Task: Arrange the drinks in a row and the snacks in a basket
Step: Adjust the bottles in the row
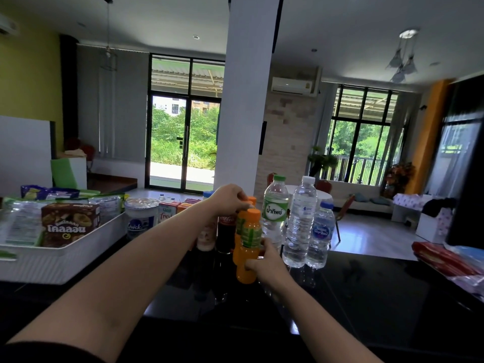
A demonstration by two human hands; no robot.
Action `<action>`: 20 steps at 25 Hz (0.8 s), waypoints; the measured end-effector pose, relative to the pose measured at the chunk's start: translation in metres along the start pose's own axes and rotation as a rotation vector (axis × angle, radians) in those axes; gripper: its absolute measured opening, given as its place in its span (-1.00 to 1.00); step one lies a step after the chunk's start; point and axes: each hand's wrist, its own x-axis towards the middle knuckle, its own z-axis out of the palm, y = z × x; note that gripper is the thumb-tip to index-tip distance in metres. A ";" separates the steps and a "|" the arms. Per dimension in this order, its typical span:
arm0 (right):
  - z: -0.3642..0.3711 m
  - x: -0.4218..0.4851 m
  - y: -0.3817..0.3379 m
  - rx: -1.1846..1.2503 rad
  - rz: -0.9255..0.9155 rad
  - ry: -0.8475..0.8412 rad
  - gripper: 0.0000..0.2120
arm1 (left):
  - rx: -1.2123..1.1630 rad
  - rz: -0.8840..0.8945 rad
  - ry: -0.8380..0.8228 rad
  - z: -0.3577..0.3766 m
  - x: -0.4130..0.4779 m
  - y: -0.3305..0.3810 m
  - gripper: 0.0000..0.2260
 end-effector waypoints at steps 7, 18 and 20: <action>0.006 -0.001 0.000 -0.024 -0.013 0.001 -0.43 | -0.053 0.004 -0.029 -0.005 -0.008 -0.003 -0.66; -0.001 -0.006 -0.095 -0.533 -0.508 0.249 -0.30 | 0.198 0.027 0.302 -0.054 -0.038 -0.032 -0.74; 0.004 0.009 -0.121 -0.607 -0.546 0.258 -0.40 | 0.277 0.007 0.264 -0.060 -0.037 -0.037 -0.71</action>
